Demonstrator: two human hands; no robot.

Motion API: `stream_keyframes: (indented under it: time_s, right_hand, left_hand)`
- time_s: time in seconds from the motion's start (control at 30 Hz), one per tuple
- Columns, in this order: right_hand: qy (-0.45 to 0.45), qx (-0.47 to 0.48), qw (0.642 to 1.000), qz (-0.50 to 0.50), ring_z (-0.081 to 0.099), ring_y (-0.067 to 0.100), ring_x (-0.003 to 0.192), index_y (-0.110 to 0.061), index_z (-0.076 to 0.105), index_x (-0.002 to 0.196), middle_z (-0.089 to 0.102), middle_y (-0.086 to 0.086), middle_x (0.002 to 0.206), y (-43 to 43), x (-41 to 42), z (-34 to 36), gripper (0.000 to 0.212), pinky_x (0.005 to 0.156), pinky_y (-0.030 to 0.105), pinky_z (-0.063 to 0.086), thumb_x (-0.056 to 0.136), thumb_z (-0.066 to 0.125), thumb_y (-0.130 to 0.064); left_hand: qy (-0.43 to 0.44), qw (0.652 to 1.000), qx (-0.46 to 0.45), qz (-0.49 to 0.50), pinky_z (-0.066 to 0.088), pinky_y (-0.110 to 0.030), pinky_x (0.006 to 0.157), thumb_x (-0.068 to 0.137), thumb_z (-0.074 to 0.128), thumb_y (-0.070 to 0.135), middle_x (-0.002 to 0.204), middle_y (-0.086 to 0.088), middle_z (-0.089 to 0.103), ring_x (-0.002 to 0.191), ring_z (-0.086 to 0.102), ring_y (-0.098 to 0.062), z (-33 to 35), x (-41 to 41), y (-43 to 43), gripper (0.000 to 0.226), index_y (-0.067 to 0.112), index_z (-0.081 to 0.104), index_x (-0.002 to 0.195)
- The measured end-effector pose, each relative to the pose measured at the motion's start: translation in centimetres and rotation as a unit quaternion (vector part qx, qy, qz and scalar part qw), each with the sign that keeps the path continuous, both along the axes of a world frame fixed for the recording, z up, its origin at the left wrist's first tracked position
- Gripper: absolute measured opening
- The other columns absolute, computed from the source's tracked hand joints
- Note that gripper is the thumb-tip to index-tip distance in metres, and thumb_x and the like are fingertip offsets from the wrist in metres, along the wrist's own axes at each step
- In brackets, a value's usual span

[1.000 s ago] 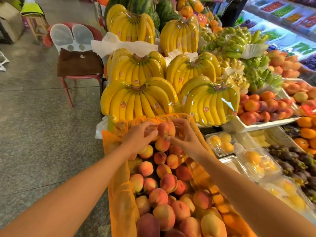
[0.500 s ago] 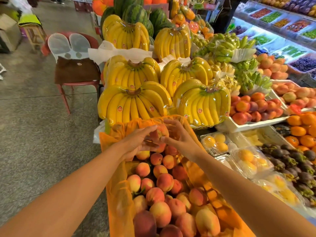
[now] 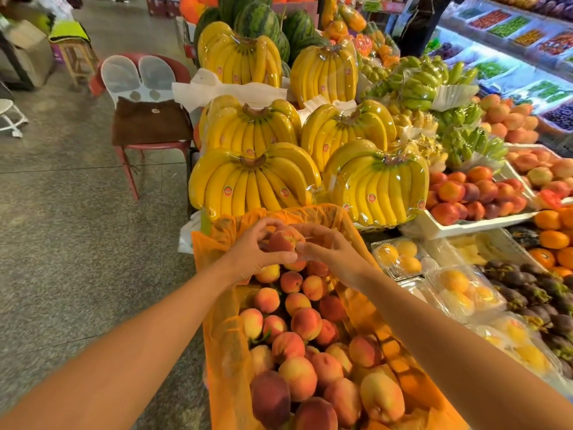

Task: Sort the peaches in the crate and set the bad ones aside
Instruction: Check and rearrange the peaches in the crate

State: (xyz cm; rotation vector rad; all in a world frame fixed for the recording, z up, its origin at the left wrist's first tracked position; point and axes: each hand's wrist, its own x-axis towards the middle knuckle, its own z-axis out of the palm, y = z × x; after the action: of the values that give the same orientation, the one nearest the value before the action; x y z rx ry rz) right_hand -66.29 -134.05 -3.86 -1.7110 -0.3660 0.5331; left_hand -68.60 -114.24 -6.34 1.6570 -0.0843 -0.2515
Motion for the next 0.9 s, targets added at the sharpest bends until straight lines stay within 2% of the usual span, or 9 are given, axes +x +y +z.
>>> stream_keyframes:
  time_s: [0.1, 0.2, 0.27, 0.43, 0.53, 0.6, 0.7, 0.83, 0.9]
  right_hand:
    - [0.01, -0.012, 1.0, -0.013, 0.066, 0.022, 0.108, -0.015, 0.057, 0.129, 0.069, 0.007, 0.116, 0.3, 0.7, -0.9, 0.032, 0.093, 0.035, 0.054, 0.097, 0.055, -0.019]
    - [-0.023, -0.109, 0.993, -0.033, 0.064, 0.023, 0.106, -0.015, 0.06, 0.124, 0.068, 0.008, 0.114, 0.6, 2.1, -3.2, 0.029, 0.089, 0.031, 0.053, 0.095, 0.059, -0.016]
    - [-0.042, -0.187, 0.981, -0.01, 0.061, 0.02, 0.107, -0.014, 0.058, 0.126, 0.065, 0.007, 0.118, 1.3, 2.8, -4.8, 0.033, 0.093, 0.034, 0.05, 0.093, 0.061, -0.013]
    - [-0.126, -0.352, 0.925, 0.067, 0.05, 0.023, 0.124, -0.014, 0.044, 0.142, 0.049, 0.003, 0.139, 4.4, 3.9, -8.3, 0.06, 0.097, 0.027, 0.042, 0.088, 0.069, -0.02]
    - [-0.182, -0.439, 0.872, 0.12, 0.046, 0.029, 0.128, -0.018, 0.035, 0.144, 0.047, 0.006, 0.142, 5.9, 4.2, -10.9, 0.076, 0.102, 0.038, 0.041, 0.081, 0.074, -0.034]
    - [-0.2, -0.463, 0.858, 0.101, 0.051, 0.031, 0.122, -0.014, 0.028, 0.143, 0.052, 0.009, 0.136, 6.6, 4.1, -12.2, 0.083, 0.095, 0.04, 0.046, 0.079, 0.074, -0.039]
    - [-0.221, -0.473, 0.851, 0.052, 0.057, 0.031, 0.112, -0.01, 0.025, 0.138, 0.058, 0.01, 0.126, 7.5, 3.7, -13.2, 0.083, 0.086, 0.038, 0.047, 0.079, 0.073, -0.044]
    - [-0.186, -0.427, 0.884, -0.032, 0.062, 0.034, 0.098, -0.005, 0.029, 0.13, 0.063, 0.012, 0.112, 8.7, 3.6, -14.4, 0.075, 0.068, 0.037, 0.045, 0.082, 0.069, -0.045]
    - [-0.203, -0.401, 0.891, -0.059, 0.063, 0.034, 0.097, -0.008, 0.036, 0.124, 0.065, 0.01, 0.11, 9.1, 3.8, -15.1, 0.067, 0.067, 0.037, 0.045, 0.081, 0.069, -0.046]
  left_hand:
    - [-0.047, 0.996, 0.041, 0.066, 0.052, -0.028, 0.079, 0.046, 0.083, 0.053, 0.111, 0.001, 0.064, 0.099, 0.062, -0.014, -0.3, -0.6, 1.2, 0.07, 0.036, 0.052, 0.107]
    - [-0.076, 0.987, 0.087, 0.109, 0.05, -0.025, 0.079, 0.048, 0.08, 0.058, 0.112, 0.008, 0.062, 0.1, 0.06, -0.009, -0.7, -1.1, 3.0, 0.066, 0.043, 0.053, 0.106]
    - [-0.087, 0.984, 0.083, 0.129, 0.05, -0.026, 0.082, 0.051, 0.081, 0.056, 0.115, 0.009, 0.061, 0.103, 0.06, -0.008, -1.2, -1.4, 4.2, 0.067, 0.042, 0.054, 0.111]
    - [-0.088, 0.985, 0.062, 0.133, 0.049, -0.027, 0.09, 0.057, 0.079, 0.049, 0.123, 0.009, 0.059, 0.111, 0.058, -0.009, -2.4, -1.9, 6.5, 0.07, 0.04, 0.054, 0.121]
    - [-0.076, 0.986, 0.067, 0.135, 0.045, -0.021, 0.091, 0.059, 0.075, 0.05, 0.128, 0.012, 0.056, 0.115, 0.054, -0.005, -2.6, -2.2, 7.5, 0.069, 0.04, 0.053, 0.124]
    - [-0.065, 0.987, 0.058, 0.136, 0.044, -0.02, 0.092, 0.059, 0.073, 0.049, 0.129, 0.011, 0.056, 0.116, 0.054, -0.005, -2.6, -2.2, 7.9, 0.074, 0.033, 0.053, 0.128]
    - [-0.043, 0.988, 0.033, 0.143, 0.046, -0.027, 0.096, 0.057, 0.072, 0.049, 0.128, 0.008, 0.057, 0.118, 0.054, -0.009, -2.7, -2.2, 8.3, 0.076, 0.029, 0.053, 0.128]
    - [-0.028, 0.988, 0.022, 0.148, 0.047, -0.029, 0.097, 0.056, 0.07, 0.048, 0.126, 0.006, 0.058, 0.116, 0.055, -0.011, -2.7, -2.2, 8.4, 0.076, 0.027, 0.054, 0.127]
    - [-0.023, 0.988, 0.021, 0.148, 0.047, -0.028, 0.096, 0.056, 0.07, 0.049, 0.124, 0.006, 0.058, 0.115, 0.056, -0.011, -2.8, -2.3, 8.4, 0.076, 0.027, 0.054, 0.127]
